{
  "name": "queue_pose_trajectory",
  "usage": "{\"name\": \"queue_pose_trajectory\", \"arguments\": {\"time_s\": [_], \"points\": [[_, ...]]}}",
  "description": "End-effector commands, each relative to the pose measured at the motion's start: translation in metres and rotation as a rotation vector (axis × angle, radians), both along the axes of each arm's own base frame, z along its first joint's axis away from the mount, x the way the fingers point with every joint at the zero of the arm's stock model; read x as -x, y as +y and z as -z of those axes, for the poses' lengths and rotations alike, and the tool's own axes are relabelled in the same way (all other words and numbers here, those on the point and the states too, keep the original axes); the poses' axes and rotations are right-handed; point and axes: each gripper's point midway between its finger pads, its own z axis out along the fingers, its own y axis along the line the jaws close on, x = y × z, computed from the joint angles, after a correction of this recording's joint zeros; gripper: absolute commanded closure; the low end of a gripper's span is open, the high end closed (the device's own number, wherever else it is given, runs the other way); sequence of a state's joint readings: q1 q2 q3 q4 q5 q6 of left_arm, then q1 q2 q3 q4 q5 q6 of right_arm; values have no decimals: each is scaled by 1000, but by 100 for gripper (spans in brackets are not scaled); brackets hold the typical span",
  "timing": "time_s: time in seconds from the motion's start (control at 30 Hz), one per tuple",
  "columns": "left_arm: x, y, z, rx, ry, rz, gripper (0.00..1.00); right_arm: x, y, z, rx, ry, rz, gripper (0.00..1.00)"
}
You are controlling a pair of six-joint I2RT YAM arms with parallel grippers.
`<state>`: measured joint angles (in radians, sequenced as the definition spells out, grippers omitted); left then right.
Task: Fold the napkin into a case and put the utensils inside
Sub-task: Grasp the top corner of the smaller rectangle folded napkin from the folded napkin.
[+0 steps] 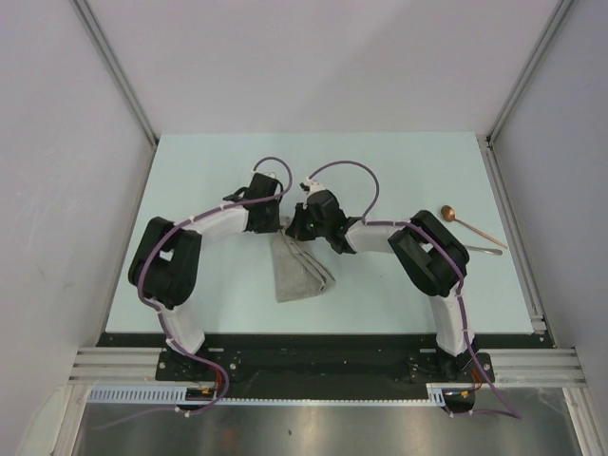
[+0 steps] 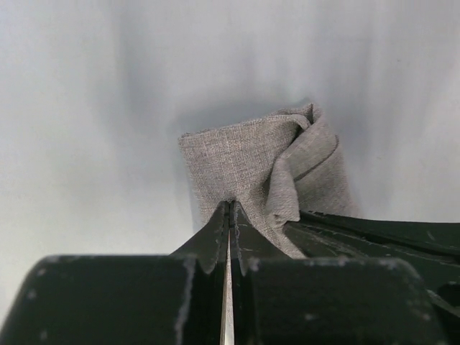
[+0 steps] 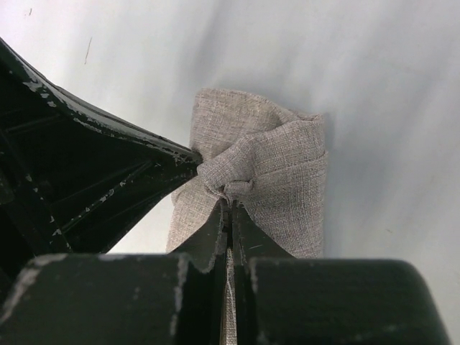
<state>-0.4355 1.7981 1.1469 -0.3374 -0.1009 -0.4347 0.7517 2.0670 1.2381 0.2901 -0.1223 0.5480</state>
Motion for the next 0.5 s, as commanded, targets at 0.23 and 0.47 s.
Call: {"name": "queue_pose_trajectory", "arguments": {"time_s": [0.23,0.47], "points": [[-9,-4,-39,93,-146,-24,100,12,27,-10,-34,0,-52,100],[-7,-5,-44,109,-167,-24,100,10,35,-1,-47,54,-31,100]]}}
